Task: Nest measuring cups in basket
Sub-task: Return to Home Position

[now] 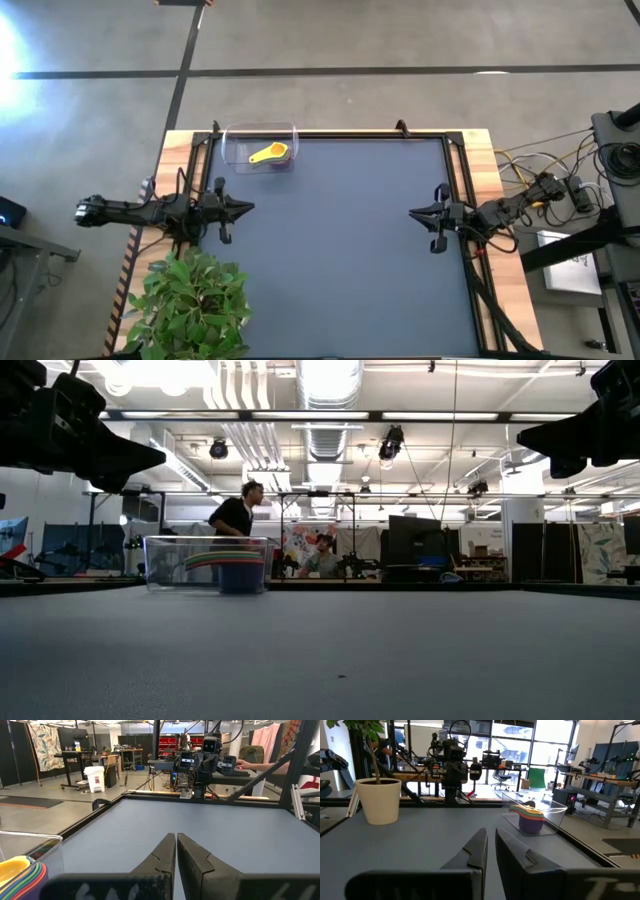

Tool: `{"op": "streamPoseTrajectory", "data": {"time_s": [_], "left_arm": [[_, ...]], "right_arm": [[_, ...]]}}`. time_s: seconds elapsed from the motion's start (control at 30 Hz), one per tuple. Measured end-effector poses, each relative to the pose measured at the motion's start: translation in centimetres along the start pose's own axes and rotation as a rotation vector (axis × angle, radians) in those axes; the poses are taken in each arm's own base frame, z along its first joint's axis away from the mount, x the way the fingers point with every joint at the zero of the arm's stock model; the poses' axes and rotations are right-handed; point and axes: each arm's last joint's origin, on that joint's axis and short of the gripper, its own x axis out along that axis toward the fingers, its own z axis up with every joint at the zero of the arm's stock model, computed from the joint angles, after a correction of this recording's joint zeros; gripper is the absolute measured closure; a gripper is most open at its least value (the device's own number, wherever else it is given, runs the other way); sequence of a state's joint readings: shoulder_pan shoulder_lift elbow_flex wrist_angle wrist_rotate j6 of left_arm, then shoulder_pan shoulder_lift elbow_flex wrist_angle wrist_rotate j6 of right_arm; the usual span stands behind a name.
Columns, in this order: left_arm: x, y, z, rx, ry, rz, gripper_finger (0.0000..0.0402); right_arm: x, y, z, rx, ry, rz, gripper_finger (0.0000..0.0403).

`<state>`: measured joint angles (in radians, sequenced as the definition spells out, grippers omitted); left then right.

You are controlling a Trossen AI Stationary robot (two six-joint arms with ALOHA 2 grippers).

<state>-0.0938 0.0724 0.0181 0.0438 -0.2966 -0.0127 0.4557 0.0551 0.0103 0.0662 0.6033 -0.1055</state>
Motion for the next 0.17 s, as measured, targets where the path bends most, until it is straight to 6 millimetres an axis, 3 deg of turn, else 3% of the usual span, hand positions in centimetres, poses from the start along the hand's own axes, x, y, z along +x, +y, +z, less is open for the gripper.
{"op": "streamPoseTrajectory", "data": {"time_s": [0.17], "left_arm": [[0.00,0.00,0.00,0.000,0.000,0.000,0.0402]], "right_arm": [[0.00,0.00,0.01,-0.001,0.000,0.000,0.0374]]}}
